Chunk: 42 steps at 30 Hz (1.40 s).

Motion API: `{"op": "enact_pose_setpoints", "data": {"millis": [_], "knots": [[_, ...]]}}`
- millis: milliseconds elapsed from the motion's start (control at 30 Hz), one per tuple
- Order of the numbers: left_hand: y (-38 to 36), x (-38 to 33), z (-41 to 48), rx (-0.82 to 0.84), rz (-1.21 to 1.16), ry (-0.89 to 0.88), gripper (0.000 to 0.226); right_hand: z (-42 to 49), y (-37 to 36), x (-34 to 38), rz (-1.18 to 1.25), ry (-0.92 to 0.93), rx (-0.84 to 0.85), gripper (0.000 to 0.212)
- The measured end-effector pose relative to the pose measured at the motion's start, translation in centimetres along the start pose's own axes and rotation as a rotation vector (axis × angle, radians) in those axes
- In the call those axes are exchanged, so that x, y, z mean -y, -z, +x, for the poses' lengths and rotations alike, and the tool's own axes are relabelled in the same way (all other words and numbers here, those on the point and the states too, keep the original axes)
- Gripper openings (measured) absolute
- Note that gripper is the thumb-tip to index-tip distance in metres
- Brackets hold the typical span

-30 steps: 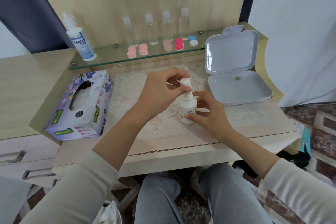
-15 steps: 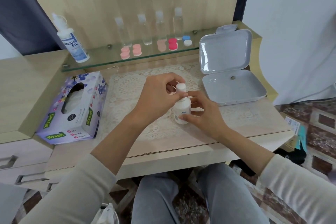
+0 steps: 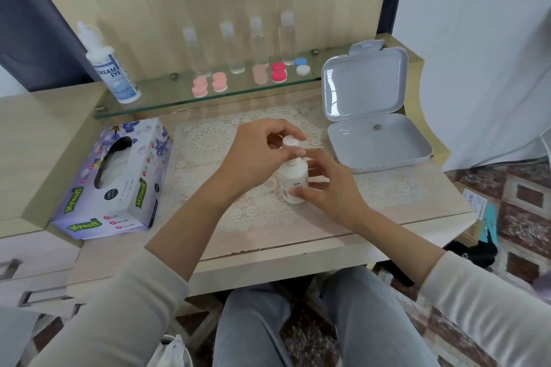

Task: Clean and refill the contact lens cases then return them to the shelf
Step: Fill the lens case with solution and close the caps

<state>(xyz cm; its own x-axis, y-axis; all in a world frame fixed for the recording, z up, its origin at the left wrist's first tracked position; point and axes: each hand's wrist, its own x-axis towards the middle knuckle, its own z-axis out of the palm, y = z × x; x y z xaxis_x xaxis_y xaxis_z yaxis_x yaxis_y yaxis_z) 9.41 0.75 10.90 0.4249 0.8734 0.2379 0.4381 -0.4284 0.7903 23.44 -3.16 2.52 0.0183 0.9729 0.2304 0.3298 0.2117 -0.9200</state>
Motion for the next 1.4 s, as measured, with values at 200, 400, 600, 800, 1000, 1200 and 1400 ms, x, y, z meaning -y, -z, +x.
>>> {"op": "enact_pose_setpoints", "data": {"millis": [200, 400, 600, 800, 1000, 1200, 1400], "knots": [[0.5, 0.2, 0.0, 0.140, 0.040, -0.037, 0.033, 0.0, 0.0, 0.1, -0.015, 0.004, -0.002, 0.052], [0.1, 0.7, 0.1, -0.038, 0.074, -0.057, 0.014, 0.1, -0.1, 0.1, -0.059, 0.009, -0.002, 0.052], [0.9, 1.1, -0.5, 0.053, -0.030, -0.061, 0.032, 0.3, 0.0, 0.4, -0.163, 0.013, -0.005, 0.053], [2.6, 7.5, -2.9, -0.172, 0.142, 0.116, 0.022, 1.7, 0.8, 0.8, -0.241, -0.012, -0.073, 0.056], [3.7, 14.3, -6.6, -0.144, 0.491, 0.274, 0.030, 5.9, 2.8, 1.3, -0.272, -0.049, -0.217, 0.052], [3.2, 15.2, -7.3, -0.184, 0.520, 0.227, 0.034, 7.9, 3.2, 0.3, -0.336, -0.097, -0.265, 0.051], [3.2, 15.5, -7.4, -0.198, 0.518, 0.202, 0.033, 8.3, 3.1, 0.1, -0.393, -0.116, -0.233, 0.051]]}}
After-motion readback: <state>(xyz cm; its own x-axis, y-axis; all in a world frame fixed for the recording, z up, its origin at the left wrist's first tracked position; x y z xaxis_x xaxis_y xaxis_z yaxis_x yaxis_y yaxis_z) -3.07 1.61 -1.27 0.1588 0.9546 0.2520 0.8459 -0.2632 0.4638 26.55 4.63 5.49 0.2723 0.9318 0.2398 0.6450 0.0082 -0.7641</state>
